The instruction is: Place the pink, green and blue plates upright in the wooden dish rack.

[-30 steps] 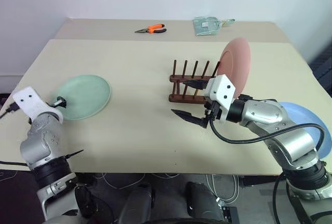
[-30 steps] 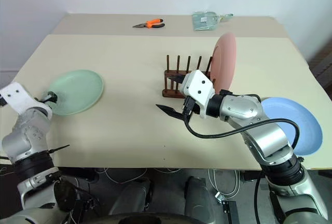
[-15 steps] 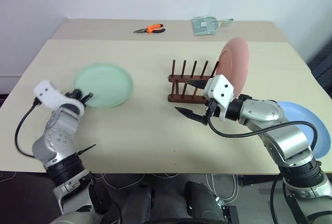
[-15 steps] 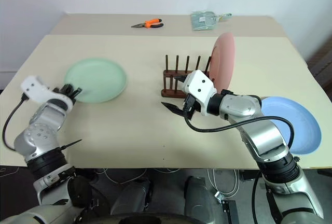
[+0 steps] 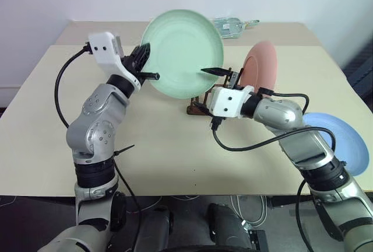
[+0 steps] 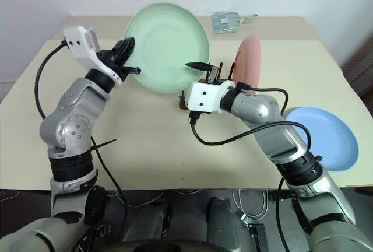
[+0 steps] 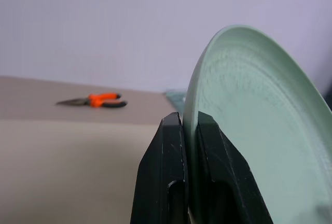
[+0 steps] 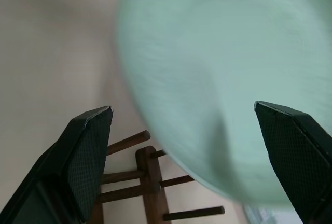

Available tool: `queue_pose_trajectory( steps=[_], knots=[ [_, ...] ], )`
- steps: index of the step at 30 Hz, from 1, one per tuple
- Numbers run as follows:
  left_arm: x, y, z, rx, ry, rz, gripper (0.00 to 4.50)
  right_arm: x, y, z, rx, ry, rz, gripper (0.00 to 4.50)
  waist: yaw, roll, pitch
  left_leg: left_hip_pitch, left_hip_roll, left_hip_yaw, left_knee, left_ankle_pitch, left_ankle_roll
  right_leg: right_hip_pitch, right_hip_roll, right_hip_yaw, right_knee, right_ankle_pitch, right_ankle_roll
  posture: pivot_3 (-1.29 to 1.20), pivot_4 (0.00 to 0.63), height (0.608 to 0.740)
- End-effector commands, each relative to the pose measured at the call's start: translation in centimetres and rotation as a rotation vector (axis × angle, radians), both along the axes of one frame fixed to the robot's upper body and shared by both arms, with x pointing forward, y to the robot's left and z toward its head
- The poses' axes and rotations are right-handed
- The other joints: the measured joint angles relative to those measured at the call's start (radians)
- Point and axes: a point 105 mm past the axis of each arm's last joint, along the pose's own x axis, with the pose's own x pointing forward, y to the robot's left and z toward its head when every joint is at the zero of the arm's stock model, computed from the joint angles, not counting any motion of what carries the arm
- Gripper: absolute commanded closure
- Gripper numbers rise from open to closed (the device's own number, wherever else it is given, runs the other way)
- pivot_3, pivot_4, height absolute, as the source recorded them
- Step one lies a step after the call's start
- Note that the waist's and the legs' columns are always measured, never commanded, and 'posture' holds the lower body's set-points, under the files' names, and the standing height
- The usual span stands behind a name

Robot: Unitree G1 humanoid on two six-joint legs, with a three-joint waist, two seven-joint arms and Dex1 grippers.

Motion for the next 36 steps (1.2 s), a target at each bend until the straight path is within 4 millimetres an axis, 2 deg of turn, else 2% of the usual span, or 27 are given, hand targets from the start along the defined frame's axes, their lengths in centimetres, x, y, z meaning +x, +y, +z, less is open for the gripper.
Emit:
queue_pose_trajectory(
  steps=[1,3,7,9,10,12,15,18,21,23,26,28,30,34,36],
  knots=[
    [-1.5,-1.4,2.5,-0.015,-0.095,-0.058,4.50,0.0,0.9,0.4,-0.061,-0.093,0.025,0.26,0.000,0.000,0.000,0.000,0.000,0.000,0.000,0.000,0.000,0.000,0.000,0.000,0.000,0.000,0.000,0.00,0.150,0.740],
    [-1.5,-1.5,2.6,-0.026,-0.089,-0.062,4.50,0.3,0.9,0.1,-0.074,-0.100,0.018,0.91,-0.001,0.000,0.000,0.000,0.000,0.000,0.000,0.000,0.000,0.000,0.000,0.000,0.000,0.000,0.000,0.00,0.150,0.740],
    [-1.3,-0.7,2.2,-0.056,-0.066,-0.046,4.50,0.6,0.7,0.7,-0.050,-0.126,-0.001,2.84,-0.001,0.000,0.000,0.000,0.000,0.000,0.000,0.000,0.000,0.000,0.000,0.000,0.000,0.000,0.000,0.00,0.150,0.740],
    [-1.2,-0.1,2.3,-0.115,-0.065,-0.044,3.73,0.6,0.6,0.9,-0.047,-0.146,-0.006,4.04,-0.001,0.000,0.000,0.000,0.000,0.000,0.000,0.000,0.000,0.000,0.000,0.000,0.000,0.000,0.000,0.00,0.150,0.740],
    [-1.2,0.1,2.5,-0.138,-0.071,-0.044,3.38,0.6,0.5,1.0,-0.046,-0.156,-0.009,4.48,0.000,0.000,0.000,0.000,0.000,0.000,0.000,0.000,0.000,0.000,0.000,0.000,0.000,0.000,0.000,0.00,0.150,0.740],
    [-1.2,0.4,2.8,-0.168,-0.076,-0.040,2.43,0.7,0.4,1.1,-0.045,-0.168,-0.014,4.50,0.000,0.000,0.001,0.000,0.000,0.000,0.000,0.000,0.000,0.000,0.000,0.000,0.000,0.000,0.000,0.00,0.150,0.740],
    [-0.5,3.2,3.6,-0.339,-0.077,0.050,0.86,0.6,0.0,1.8,-0.009,-0.200,-0.026,4.50,0.003,0.000,0.002,0.000,0.000,-0.001,0.000,0.000,0.000,0.000,0.000,0.000,0.000,0.000,0.000,0.00,0.150,0.740],
    [-0.6,5.5,4.4,-0.372,-0.135,0.120,0.86,0.0,-0.3,2.8,0.068,-0.198,-0.020,4.50,0.003,0.000,0.002,0.000,0.000,-0.001,0.000,0.000,-0.001,0.000,0.001,0.000,0.000,0.000,0.000,0.00,0.150,0.740],
    [-0.5,7.7,4.3,-0.300,-0.167,0.211,0.86,-0.9,-0.5,4.3,0.203,-0.160,0.017,4.50,0.002,0.000,0.002,0.000,0.000,0.000,0.000,0.000,-0.001,0.000,0.001,0.001,0.000,0.000,0.000,0.00,0.150,0.740],
    [-0.4,8.2,2.6,-0.066,-0.172,0.244,0.86,-2.2,-1.0,6.3,0.471,0.010,0.077,4.50,-0.004,0.000,0.002,0.001,0.000,-0.001,-0.001,0.000,-0.001,0.000,0.001,0.001,0.000,0.000,0.000,0.00,0.150,0.740],
    [-0.7,6.0,-2.7,0.237,-0.084,0.098,0.86,-3.8,-1.9,8.2,0.862,0.325,0.201,4.50,-0.008,0.002,0.001,0.002,0.001,0.000,-0.003,0.001,-0.001,0.000,0.002,0.003,0.000,0.000,-0.001,0.00,0.150,0.740],
    [-1.9,3.7,-6.3,0.334,-0.009,-0.072,0.86,-4.0,-2.8,8.8,1.030,0.453,0.230,4.50,0.000,0.002,0.002,0.001,0.001,-0.001,-0.003,0.000,0.000,0.000,0.002,0.002,-0.001,0.000,-0.003,0.00,0.150,0.740],
    [-2.9,2.5,-7.9,0.347,0.027,-0.176,0.86,-3.9,-3.5,9.0,1.115,0.518,0.225,4.50,0.004,0.003,0.002,0.001,0.001,-0.002,-0.003,0.000,0.000,0.000,0.002,0.002,-0.002,-0.001,-0.006,0.00,0.150,0.740],
    [-7.6,-1.9,-12.9,0.462,0.152,-0.539,0.86,-2.6,-4.4,7.2,1.192,0.665,0.133,4.50,-0.002,0.005,0.003,0.000,0.002,-0.001,-0.005,0.000,0.000,-0.002,0.002,0.002,-0.002,0.000,-0.008,0.00,0.150,0.740],
    [-8.9,-2.8,-13.6,0.476,0.176,-0.622,0.86,-2.3,-4.6,6.7,1.212,0.694,0.107,4.50,-0.005,0.007,0.003,0.002,0.003,0.001,-0.008,0.000,0.000,-0.003,0.002,0.003,-0.003,0.000,-0.008,0.00,0.150,0.740]
  ],
)
